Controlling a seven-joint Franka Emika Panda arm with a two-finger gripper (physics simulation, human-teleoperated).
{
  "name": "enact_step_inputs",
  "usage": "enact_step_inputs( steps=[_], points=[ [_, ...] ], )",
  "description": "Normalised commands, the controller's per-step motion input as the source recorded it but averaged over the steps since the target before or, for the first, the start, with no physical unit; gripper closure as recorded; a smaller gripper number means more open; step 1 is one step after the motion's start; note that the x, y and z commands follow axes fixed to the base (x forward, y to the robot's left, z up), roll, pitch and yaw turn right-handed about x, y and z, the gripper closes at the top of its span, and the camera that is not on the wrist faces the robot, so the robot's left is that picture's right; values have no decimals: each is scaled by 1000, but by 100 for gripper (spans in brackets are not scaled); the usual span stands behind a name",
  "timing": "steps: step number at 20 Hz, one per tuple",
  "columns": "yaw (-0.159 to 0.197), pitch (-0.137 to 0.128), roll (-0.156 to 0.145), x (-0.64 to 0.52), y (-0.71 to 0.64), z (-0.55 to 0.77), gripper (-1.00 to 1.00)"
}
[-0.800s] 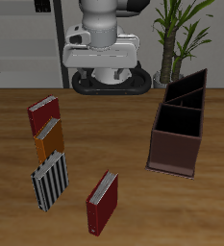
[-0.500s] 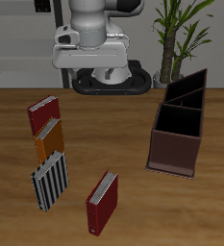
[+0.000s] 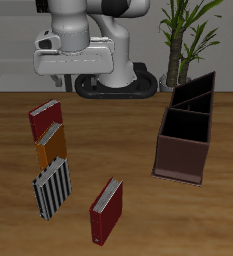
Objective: Place the orange book into the left desk caddy's right compartment
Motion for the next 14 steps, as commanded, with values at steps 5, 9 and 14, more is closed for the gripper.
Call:
enact_step_inputs(
  steps=[5,9,14],
  points=[
    [-26,-10,-7,65,-363,-68,-100],
    [-12,-38,4,34,-334,-21,-100],
    [-36,-70,-67,7,-575,52,-100]
  ],
)
